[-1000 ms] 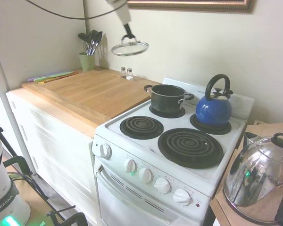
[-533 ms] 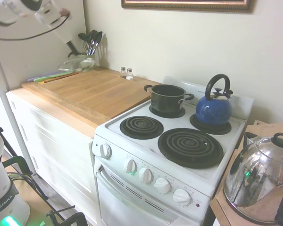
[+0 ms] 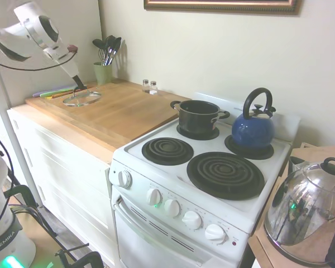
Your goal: Uncover the lid of the pot
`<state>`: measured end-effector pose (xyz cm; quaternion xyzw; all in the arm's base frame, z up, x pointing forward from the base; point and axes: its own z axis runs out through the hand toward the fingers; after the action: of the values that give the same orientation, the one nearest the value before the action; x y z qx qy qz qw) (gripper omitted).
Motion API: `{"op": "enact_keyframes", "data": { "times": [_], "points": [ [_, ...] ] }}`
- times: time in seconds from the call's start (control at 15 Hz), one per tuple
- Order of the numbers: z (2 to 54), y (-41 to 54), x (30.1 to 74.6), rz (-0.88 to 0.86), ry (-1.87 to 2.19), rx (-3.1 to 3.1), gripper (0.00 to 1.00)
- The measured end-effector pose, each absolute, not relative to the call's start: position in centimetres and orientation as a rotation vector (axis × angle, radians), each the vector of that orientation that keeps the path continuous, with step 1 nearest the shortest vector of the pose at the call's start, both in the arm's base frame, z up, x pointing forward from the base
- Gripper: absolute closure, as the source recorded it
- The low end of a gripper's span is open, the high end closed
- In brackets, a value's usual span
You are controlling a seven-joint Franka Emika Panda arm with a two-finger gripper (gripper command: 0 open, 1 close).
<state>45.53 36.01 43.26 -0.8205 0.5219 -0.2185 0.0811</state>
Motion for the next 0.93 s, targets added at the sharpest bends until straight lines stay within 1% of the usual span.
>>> {"op": "enact_keyframes", "data": {
  "times": [0.2,0.53,0.8,0.87,0.93],
  "points": [
    [41.4,37.9,47.3,-0.623,1.565,-2.478,1.0],
    [38.4,39.6,48.8,-0.591,1.572,-2.518,1.0],
    [38.1,39.7,49.8,-0.587,1.592,-2.506,1.0],
    [38.1,39.7,50.0,-0.579,1.602,-2.499,0.0],
    [38.2,39.6,50.2,-0.566,1.612,-2.494,0.0]
  ]
}}
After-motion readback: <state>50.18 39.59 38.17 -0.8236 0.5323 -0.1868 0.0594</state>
